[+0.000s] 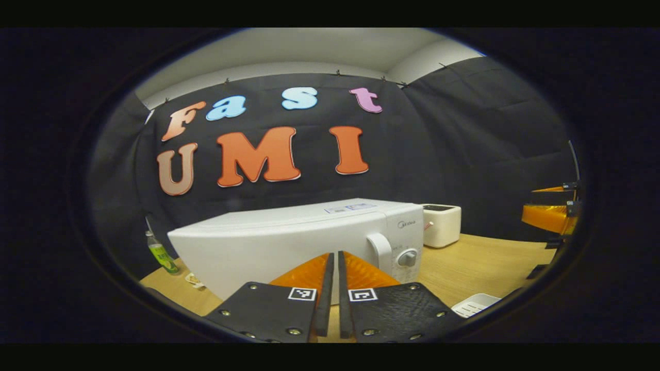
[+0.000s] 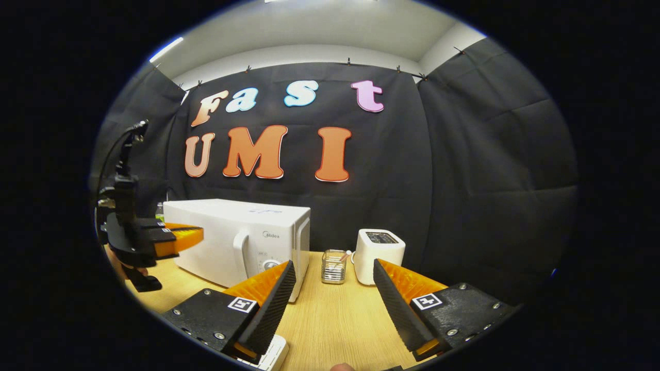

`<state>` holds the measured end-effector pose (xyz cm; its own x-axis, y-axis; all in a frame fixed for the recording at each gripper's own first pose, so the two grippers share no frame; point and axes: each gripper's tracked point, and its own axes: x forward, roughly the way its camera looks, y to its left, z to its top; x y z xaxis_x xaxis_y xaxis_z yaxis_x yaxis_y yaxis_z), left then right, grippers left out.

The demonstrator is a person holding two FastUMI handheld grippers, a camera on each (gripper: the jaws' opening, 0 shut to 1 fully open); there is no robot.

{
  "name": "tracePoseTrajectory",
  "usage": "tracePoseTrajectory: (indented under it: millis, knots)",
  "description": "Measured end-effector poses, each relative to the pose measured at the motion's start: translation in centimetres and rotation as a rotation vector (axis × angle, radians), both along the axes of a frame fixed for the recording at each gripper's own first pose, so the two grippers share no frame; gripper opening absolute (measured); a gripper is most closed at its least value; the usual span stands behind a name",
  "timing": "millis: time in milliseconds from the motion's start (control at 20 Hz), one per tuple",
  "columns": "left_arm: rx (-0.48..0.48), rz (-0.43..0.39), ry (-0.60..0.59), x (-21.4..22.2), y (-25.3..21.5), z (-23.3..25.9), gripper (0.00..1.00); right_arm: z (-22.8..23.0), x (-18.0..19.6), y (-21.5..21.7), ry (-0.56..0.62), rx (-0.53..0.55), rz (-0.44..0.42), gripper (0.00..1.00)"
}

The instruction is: Open the microwave oven with the left hand, put the food in, and close the microwave oven.

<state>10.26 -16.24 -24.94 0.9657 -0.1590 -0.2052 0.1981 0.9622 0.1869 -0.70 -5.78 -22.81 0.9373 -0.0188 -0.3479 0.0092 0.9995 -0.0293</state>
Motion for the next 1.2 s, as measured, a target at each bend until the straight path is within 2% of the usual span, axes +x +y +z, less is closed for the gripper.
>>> tracePoseTrajectory:
  millis: [50,300,450,500,550,600,750,850,900,1000,1150,1200]
  knots:
    - [-0.003,0.013,-0.018,-0.7,1.0,1.7,0.12,0.7,0.4,0.4,-0.009,-0.002,0.005,0.94]
    - [0.020,0.089,-0.108,-3.7,7.2,9.8,0.22,5.7,2.2,1.9,-0.094,-0.090,0.033,0.94]
    - [0.058,0.147,-0.170,-5.6,11.1,14.3,0.32,8.5,3.2,3.1,-0.140,-0.129,0.046,0.94]
    - [0.069,0.148,-0.189,-6.1,12.0,15.6,0.31,9.2,3.5,3.7,-0.145,-0.132,0.050,0.94]
    - [0.077,0.149,-0.201,-6.6,13.1,16.7,0.37,9.9,3.9,4.3,-0.151,-0.135,0.051,0.94]
    - [0.082,0.167,-0.204,-7.3,14.3,17.6,0.37,10.6,4.1,4.9,-0.161,-0.132,0.056,0.94]
    - [0.071,0.216,-0.207,-9.1,17.4,19.8,0.50,12.5,4.2,6.4,-0.178,-0.112,0.074,0.95]
    - [0.064,0.251,-0.205,-10.2,19.4,21.2,0.62,13.9,4.5,6.9,-0.190,-0.109,0.086,0.95]
    - [0.062,0.270,-0.203,-10.6,20.3,21.9,0.63,14.7,4.6,7.2,-0.197,-0.107,0.093,0.95]
    - [0.053,0.306,-0.198,-11.3,21.9,23.2,0.72,16.0,4.7,7.5,-0.206,-0.094,0.099,0.95]
    - [0.042,0.344,-0.203,-12.3,23.7,25.0,0.77,17.9,4.9,7.8,-0.222,-0.084,0.108,0.95]
    - [0.039,0.354,-0.203,-12.6,24.1,25.5,0.83,18.5,5.0,7.9,-0.226,-0.080,0.113,0.95]
